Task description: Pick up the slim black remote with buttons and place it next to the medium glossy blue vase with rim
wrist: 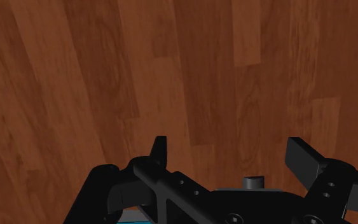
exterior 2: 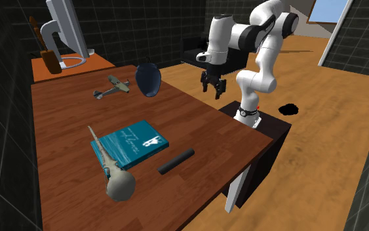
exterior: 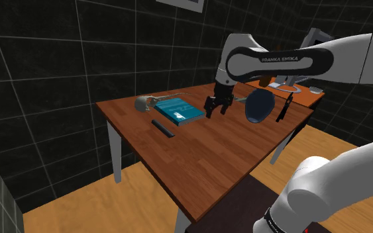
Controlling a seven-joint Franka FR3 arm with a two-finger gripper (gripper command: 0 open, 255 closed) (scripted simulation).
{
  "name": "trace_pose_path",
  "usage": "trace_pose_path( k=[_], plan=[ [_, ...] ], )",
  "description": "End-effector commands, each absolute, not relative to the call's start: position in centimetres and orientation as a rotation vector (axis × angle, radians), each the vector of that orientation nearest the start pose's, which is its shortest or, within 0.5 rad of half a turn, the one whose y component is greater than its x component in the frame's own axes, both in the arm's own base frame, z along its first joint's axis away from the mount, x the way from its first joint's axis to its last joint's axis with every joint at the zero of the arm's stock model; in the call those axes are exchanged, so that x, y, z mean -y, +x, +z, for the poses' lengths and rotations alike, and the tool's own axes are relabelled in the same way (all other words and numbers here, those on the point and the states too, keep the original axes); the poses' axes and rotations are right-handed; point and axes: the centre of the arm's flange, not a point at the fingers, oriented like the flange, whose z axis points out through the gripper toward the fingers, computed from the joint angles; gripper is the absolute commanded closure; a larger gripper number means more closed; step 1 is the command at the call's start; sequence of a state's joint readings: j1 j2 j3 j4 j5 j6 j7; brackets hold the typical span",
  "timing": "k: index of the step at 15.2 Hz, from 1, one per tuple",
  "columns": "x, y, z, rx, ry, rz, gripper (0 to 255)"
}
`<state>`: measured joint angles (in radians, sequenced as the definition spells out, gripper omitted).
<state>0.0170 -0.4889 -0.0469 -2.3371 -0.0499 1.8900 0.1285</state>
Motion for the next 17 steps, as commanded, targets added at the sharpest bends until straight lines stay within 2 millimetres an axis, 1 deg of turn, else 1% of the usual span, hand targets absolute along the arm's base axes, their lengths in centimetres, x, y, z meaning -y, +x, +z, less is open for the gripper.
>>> trace_pose_path(
  k=[1,17],
  plan=[
    [1.4,43.0,50.8,-0.214,-3.148,-0.064,0],
    [-1.3,61.0,39.7,-0.17,-3.081,-0.011,0]
  ],
)
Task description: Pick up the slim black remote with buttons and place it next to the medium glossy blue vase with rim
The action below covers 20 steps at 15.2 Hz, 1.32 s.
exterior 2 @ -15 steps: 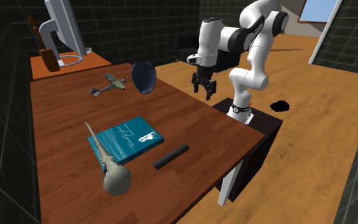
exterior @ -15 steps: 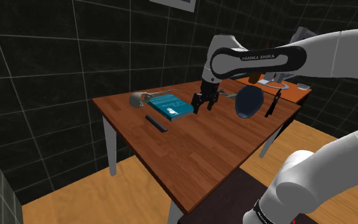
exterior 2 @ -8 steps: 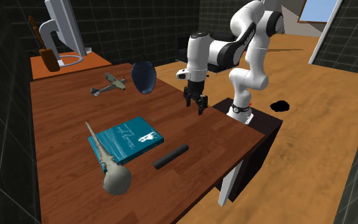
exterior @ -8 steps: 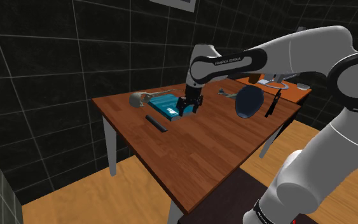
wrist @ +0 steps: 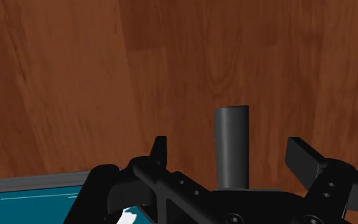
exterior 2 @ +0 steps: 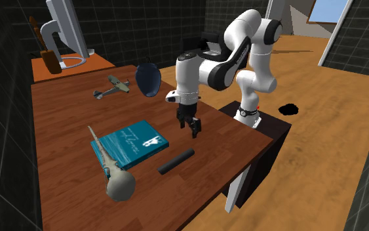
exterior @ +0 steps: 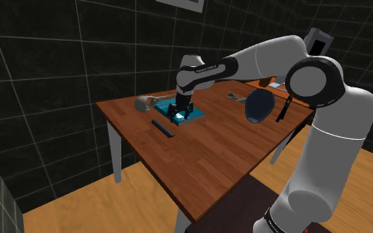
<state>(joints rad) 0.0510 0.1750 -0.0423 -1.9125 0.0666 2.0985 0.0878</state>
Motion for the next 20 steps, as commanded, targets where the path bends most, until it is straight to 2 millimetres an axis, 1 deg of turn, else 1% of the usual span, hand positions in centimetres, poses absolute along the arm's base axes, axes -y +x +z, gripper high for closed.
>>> trace_pose_path(
  k=[1,6,14,20],
  plan=[
    [-1.5,62.1,39.0,-0.167,-3.077,-0.007,0],
    [-2.7,67.6,35.5,-0.154,-3.056,0.009,0],
    [-3.0,67.6,31.5,-0.154,-3.056,0.009,0],
    [-3.0,67.6,31.5,-0.154,-3.056,0.009,0]
  ],
)
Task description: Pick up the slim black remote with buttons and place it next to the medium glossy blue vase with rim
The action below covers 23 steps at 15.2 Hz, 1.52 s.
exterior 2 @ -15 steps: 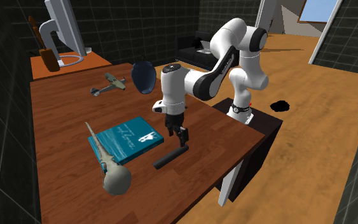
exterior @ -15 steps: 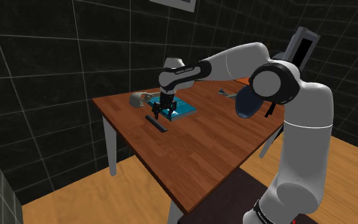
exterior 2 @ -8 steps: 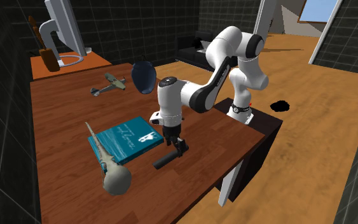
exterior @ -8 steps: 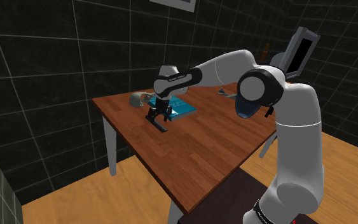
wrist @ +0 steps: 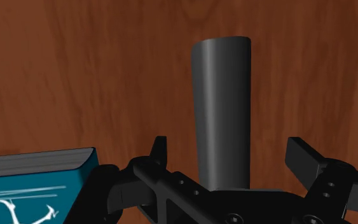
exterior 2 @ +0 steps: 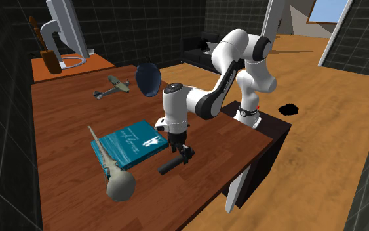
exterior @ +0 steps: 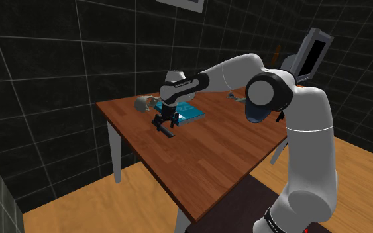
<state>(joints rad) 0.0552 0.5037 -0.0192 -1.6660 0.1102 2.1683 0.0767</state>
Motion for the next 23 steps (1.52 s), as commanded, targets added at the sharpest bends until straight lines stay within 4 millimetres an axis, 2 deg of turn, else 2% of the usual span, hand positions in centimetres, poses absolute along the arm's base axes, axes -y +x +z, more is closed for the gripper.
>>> trace_pose_path(
  k=[1,2,3,12,23],
  plan=[
    [-3.0,67.6,31.5,-0.154,-3.056,0.009,0],
    [-3.0,67.6,31.5,-0.154,-3.056,0.009,0],
    [-3.0,67.6,31.5,-0.154,-3.056,0.009,255],
    [-3.0,67.6,31.5,-0.154,-3.056,0.009,255],
    [-3.0,67.6,37.3,-0.154,-3.056,0.009,255]
  ],
)
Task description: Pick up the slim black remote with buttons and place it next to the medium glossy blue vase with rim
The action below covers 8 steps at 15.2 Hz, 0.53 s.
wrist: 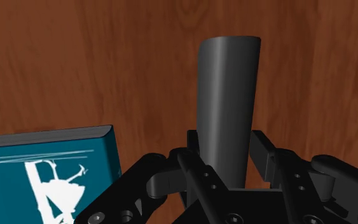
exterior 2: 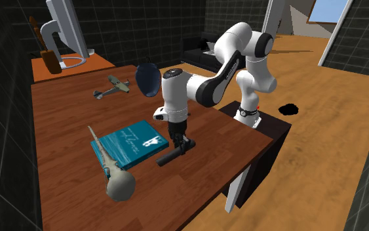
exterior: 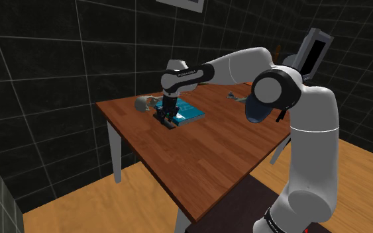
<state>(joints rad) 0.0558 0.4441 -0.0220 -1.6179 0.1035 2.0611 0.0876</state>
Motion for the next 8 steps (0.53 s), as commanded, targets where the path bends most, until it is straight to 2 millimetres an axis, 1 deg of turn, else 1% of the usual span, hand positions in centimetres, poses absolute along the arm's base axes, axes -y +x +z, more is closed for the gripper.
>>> trace_pose_path(
  k=[1,8],
  plan=[
    [-3.0,67.6,37.8,-0.154,-3.056,0.009,255],
    [-3.0,67.6,41.5,-0.154,-3.056,0.009,255]
  ],
)
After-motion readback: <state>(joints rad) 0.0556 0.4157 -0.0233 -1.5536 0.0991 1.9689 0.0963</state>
